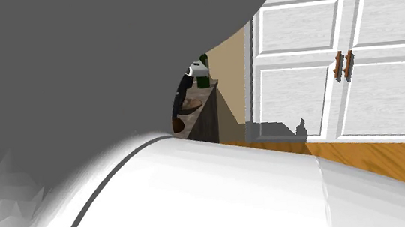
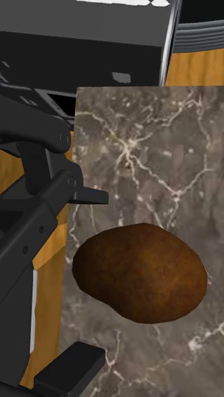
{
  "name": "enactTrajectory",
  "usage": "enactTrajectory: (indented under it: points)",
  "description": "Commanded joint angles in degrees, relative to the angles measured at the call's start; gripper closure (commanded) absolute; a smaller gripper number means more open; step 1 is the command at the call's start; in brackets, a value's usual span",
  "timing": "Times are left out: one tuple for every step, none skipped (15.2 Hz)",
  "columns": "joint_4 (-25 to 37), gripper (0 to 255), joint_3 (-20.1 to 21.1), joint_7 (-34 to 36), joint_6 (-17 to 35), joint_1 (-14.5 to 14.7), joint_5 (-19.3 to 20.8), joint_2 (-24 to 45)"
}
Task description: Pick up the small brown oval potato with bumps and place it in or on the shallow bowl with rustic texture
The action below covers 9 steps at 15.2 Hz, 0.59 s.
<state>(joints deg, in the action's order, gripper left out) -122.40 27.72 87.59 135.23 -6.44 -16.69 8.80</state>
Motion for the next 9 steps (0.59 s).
enactTrajectory:
  points:
    - [0.1, 0, 0.0, 1.1, 1.8, 0.5, 0.7, 1.8]
    - [0.0, 0, 0.0, 1.2, 2.5, 0.7, 0.9, 2.4]
    - [-0.1, 0, 0.0, 1.4, 3.2, 0.9, 1.1, 3.0]
    - [-0.2, 0, -0.1, 1.5, 4.0, 1.1, 1.4, 3.6]
    - [-0.3, 0, -0.1, 1.7, 4.7, 1.4, 1.6, 4.3]
    - [-0.3, 0, -0.1, 1.8, 5.1, 1.5, 1.7, 4.6]
    - [-0.3, 0, -0.1, 1.8, 5.1, 1.5, 1.7, 4.6]
    - [-0.3, 0, -0.1, 1.8, 5.1, 1.5, 1.7, 4.6]
    - [-0.3, 0, -0.1, 1.8, 5.1, 1.5, 1.7, 4.6]
